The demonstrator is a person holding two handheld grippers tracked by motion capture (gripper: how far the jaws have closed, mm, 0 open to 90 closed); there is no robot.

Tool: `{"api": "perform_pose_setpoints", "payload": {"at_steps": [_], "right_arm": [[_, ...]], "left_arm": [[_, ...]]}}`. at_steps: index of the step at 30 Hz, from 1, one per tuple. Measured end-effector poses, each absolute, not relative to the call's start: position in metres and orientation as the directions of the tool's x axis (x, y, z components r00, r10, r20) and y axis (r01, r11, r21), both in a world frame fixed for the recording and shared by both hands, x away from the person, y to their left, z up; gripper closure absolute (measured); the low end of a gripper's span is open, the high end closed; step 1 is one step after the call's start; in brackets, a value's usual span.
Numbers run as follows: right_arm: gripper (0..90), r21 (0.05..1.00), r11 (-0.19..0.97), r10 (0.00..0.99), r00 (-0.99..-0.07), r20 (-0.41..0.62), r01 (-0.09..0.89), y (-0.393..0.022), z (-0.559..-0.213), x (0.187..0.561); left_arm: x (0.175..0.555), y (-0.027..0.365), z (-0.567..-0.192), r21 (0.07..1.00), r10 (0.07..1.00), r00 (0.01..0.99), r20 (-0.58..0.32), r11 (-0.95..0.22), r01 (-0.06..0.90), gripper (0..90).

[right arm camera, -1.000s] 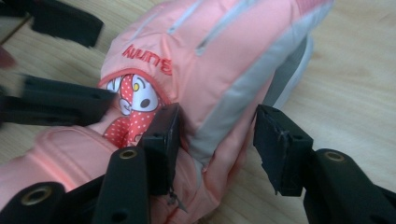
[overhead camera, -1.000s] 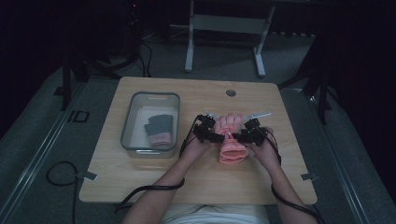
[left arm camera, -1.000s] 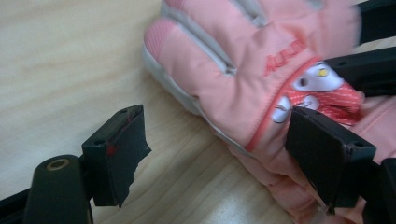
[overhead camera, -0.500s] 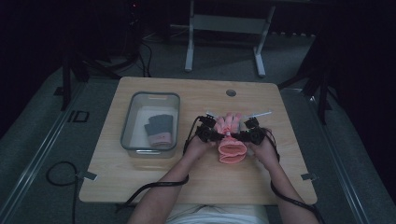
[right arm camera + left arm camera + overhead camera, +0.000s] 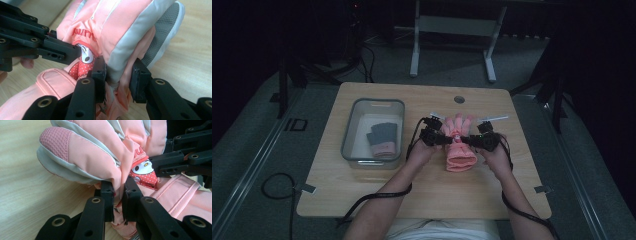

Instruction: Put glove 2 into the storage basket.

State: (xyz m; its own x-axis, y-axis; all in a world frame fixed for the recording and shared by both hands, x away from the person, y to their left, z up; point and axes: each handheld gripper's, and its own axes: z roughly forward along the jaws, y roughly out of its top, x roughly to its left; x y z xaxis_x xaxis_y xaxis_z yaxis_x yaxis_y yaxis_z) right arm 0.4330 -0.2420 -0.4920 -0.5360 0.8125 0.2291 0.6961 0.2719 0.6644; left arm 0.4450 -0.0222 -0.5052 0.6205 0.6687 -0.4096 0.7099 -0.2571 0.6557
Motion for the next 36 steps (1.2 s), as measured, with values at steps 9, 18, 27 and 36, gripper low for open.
{"api": "perform_pose_setpoints", "payload": {"at_steps": [9, 18, 27, 36], "right_arm": [[69.5, 0.708, 0.267, 0.805, -0.555, 0.209, 0.654, -0.234, -0.463, 0.430], [69.4, 0.740, 0.263, 0.788, -0.581, 0.205, 0.619, -0.223, -0.438, 0.428], [69.4, 0.759, 0.277, 0.766, -0.612, 0.196, 0.589, -0.203, -0.418, 0.430], [69.4, 0.775, 0.302, 0.737, -0.651, 0.180, 0.555, -0.175, -0.399, 0.435]], "left_arm": [[0.441, -0.012, -0.473, 0.695, 0.673, 0.639, -0.372, -0.255, 0.673, 80.9], [0.436, 0.002, -0.445, 0.722, 0.681, 0.648, -0.343, -0.250, 0.645, 80.8], [0.432, 0.024, -0.424, 0.737, 0.703, 0.631, -0.328, -0.227, 0.636, 80.7], [0.428, 0.054, -0.405, 0.751, 0.726, 0.611, -0.317, -0.202, 0.629, 80.7]]}}
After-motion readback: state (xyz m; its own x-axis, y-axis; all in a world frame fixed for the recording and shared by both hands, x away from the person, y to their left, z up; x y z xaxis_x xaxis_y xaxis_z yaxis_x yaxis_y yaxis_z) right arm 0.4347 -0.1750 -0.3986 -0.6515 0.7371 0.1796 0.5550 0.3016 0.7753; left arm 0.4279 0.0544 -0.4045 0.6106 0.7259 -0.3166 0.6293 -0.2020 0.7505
